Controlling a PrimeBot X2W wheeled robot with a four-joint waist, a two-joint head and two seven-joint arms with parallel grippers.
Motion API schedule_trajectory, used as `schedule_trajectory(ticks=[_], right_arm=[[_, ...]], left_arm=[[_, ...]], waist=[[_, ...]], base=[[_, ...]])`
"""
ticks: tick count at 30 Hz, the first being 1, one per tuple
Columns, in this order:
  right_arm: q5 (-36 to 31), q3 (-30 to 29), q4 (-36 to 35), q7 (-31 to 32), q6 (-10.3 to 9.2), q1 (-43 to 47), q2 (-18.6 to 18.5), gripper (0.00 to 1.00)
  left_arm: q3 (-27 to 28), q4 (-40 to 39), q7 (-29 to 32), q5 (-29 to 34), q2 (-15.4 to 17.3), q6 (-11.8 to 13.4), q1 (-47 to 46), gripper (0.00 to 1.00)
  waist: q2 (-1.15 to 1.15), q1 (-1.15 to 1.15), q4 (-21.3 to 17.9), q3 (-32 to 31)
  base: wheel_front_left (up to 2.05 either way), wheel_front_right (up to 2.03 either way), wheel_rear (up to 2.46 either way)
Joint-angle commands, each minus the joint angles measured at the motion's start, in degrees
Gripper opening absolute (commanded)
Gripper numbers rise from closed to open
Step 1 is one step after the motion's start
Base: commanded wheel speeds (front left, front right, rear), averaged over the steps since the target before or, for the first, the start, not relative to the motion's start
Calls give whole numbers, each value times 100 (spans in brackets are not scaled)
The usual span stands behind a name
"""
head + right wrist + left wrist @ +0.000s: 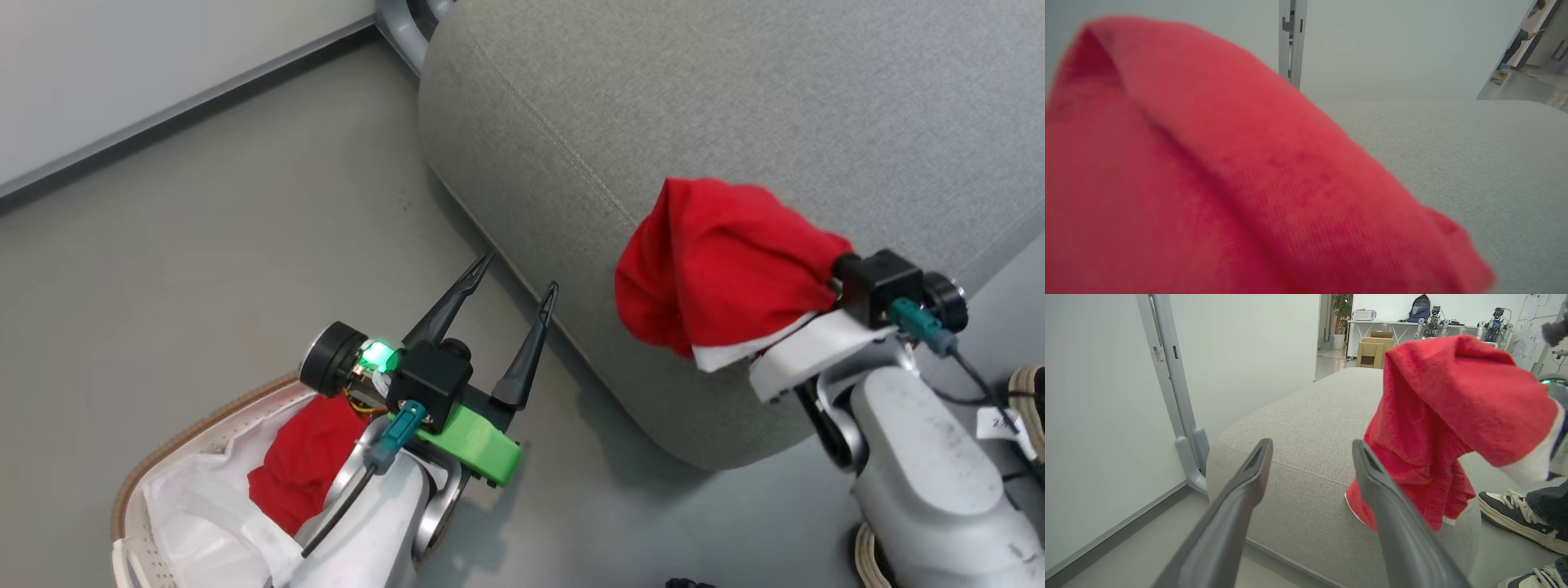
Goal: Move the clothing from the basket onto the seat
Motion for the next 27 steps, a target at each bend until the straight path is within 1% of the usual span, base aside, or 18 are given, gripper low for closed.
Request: schedule_trajectory(ticks=[1, 5, 11, 15, 22, 27], right_arm=[[-30, -29, 59, -13, -7, -253, -143, 0], [-103, -211, 324, -13, -6, -971, -528, 0], [-318, -674, 736, -13, -6, -1985, -1190, 0], [-463, -1000, 1122, -13, -7, -2569, -1529, 0], [-739, -1622, 1861, -13, -7, -3370, -1907, 0], [-801, -2302, 2376, -13, -7, -3603, -1932, 0]], left_arm=[[3, 42, -3, 55, 49, -13, -109, 100], [-4, 99, -3, 162, 125, -43, -220, 100], [-27, 86, -3, 272, 221, -58, -502, 100], [-22, 67, -3, 320, 300, -72, -697, 100], [-97, 39, -3, 390, 313, -86, -1022, 100], [-119, 32, -3, 398, 272, -90, -1155, 100]], waist=[[0, 0, 35, 267], [0, 0, 310, 620], [0, 0, 804, 1268], [0, 0, 1054, 1675], [0, 0, 1453, 2215], [0, 0, 1719, 2463]], base=[[0, 0, 0], [0, 0, 0], [0, 0, 0], [0, 0, 0], [0, 0, 0], [0, 0, 0]])
